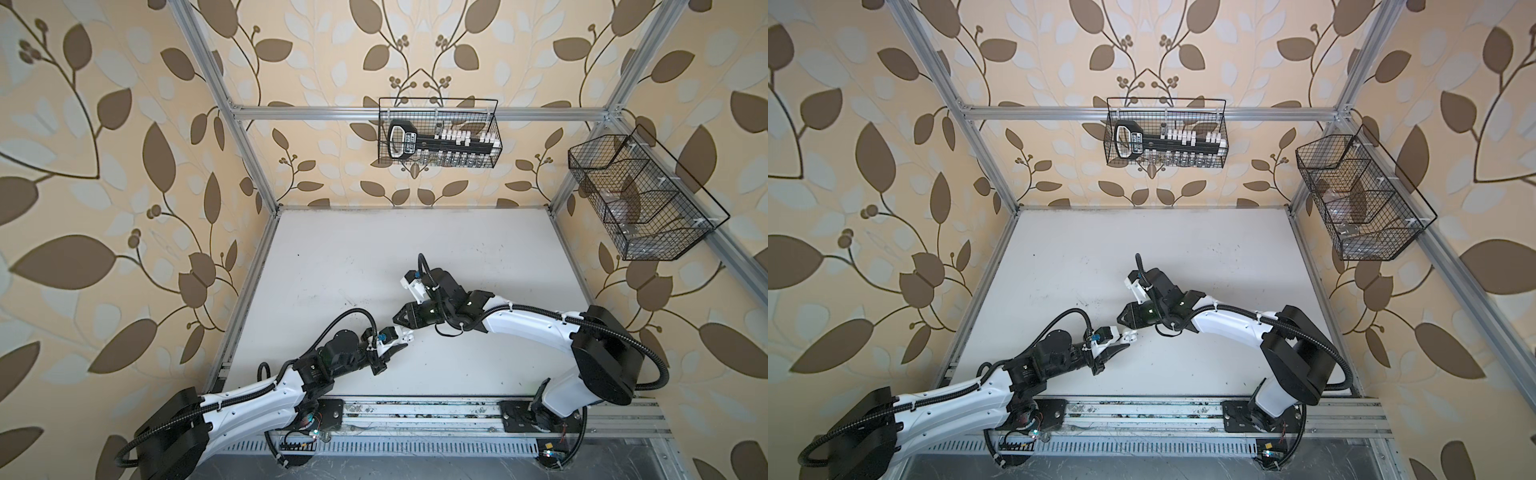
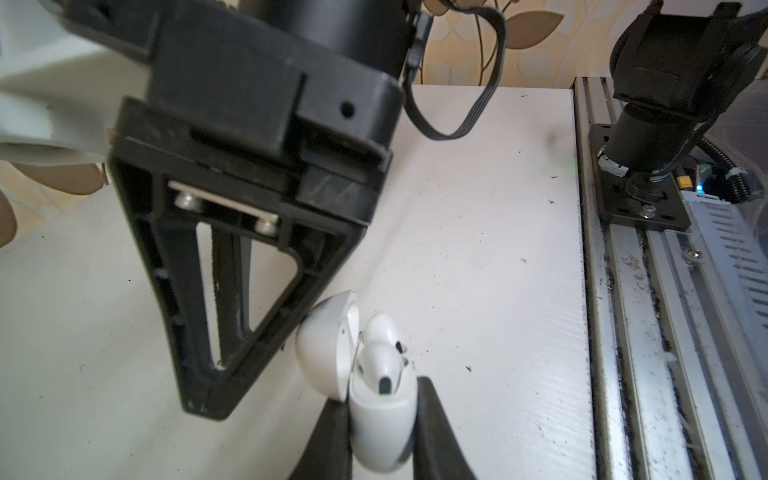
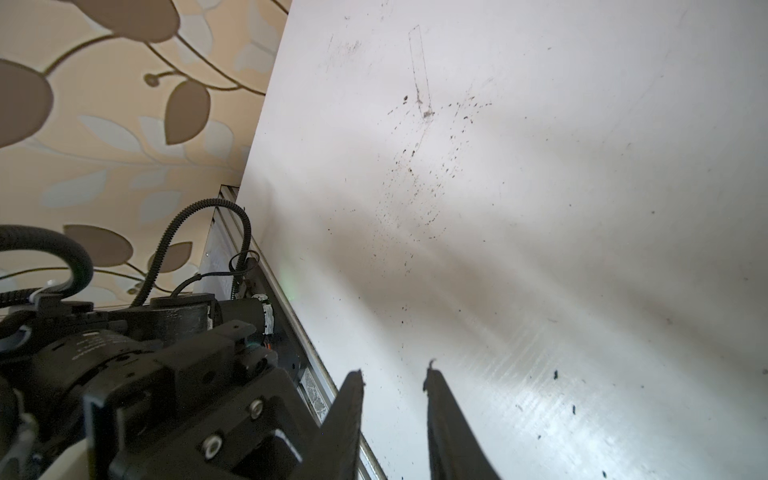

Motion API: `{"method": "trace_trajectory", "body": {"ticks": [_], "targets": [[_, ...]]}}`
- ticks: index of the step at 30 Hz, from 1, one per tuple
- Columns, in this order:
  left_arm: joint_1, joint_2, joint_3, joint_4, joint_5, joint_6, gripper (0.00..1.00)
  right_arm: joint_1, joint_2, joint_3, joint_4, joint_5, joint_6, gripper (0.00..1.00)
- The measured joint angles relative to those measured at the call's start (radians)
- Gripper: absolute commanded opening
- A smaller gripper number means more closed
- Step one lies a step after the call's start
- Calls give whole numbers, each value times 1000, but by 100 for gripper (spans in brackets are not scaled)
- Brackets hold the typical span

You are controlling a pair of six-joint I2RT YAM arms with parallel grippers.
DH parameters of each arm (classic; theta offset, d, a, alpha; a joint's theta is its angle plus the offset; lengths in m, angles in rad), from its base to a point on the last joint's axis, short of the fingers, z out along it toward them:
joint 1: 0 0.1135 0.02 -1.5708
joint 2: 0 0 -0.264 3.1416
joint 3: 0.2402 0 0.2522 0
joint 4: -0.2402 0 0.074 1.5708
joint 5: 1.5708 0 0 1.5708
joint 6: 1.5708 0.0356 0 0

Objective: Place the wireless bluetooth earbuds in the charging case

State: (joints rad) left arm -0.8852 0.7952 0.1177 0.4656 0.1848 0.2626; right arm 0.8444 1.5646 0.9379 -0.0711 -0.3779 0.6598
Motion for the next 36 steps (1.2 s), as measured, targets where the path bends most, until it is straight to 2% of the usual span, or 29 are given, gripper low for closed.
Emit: {"method": "trace_trajectory", "body": {"ticks": [13, 26, 32, 36], "targets": [[0, -55, -48, -13, -59, -30, 0, 30, -57, -104, 134, 0, 80, 27], [-5, -74, -58, -4, -90, -35, 0, 53, -71, -117, 125, 15, 88, 28], [-4, -72, -58, 29, -134, -44, 0, 47, -151, -150, 103, 113, 74, 36], [-3, 4, -37, 97, -231, -93, 0, 17, -222, -194, 58, 235, 54, 39]]}}
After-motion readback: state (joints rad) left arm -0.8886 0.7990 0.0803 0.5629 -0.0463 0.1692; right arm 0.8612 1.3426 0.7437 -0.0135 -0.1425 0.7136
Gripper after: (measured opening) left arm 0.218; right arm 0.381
